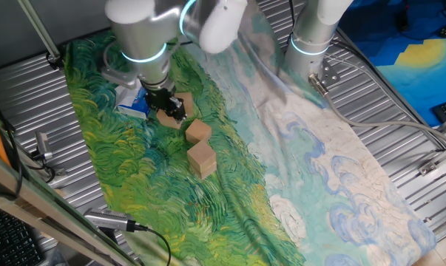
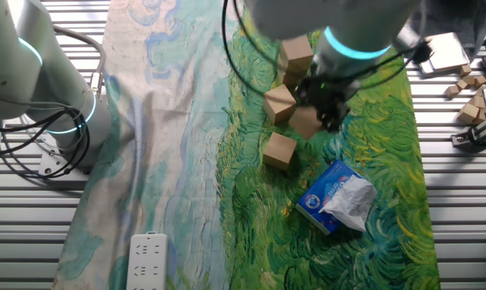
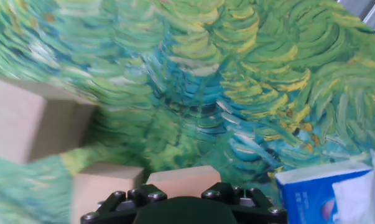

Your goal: Stack the blocks in a vertical line of five

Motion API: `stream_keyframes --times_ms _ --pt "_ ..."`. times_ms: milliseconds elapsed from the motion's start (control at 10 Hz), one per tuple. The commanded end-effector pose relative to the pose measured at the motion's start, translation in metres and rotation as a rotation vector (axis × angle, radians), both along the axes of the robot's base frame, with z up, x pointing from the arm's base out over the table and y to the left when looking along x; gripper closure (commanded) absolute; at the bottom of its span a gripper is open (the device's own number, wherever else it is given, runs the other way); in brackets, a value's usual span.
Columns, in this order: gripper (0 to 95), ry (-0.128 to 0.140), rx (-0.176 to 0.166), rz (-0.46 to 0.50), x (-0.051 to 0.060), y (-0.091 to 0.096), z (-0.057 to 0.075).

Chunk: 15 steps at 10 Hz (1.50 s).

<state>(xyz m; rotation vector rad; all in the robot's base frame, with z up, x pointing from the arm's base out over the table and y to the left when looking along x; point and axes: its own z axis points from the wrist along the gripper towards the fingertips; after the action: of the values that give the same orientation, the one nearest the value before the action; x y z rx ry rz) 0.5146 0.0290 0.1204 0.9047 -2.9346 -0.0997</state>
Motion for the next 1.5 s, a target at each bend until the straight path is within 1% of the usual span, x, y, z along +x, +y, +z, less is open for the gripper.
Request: stream_keyframes --times_ms 100,300,400,500,600,900,1100,1300,1400,1500 --pt "95.0 0.042 -0.027 -0.069 0.003 0.023 0.032" --pt "95.0 0.063 -0.028 -0.118 0.002 0.04 0.041" --pt "95.0 0.078 -0.03 -0.146 -0.001 0.047 0.046" --pt "95.0 0.087 -0.029 -0.18 -0.004 0.055 0.048" --pt "95.0 0.098 -0.021 -0.224 -0.009 0.065 0.05" --pt "95.0 0.103 -0.018 -0.294 -0.026 0.088 0.051" --pt "95.0 0.112 -0.019 -0.337 -0.033 0.102 0.056" --pt "95.0 0.121 -0.001 -0.398 -0.037 0.116 0.059" --pt "95.0 0.118 0.002 -0.432 -0.039 0.125 0.06" --pt "95.0 0.107 0.005 -0.46 -0.04 0.133 0.06"
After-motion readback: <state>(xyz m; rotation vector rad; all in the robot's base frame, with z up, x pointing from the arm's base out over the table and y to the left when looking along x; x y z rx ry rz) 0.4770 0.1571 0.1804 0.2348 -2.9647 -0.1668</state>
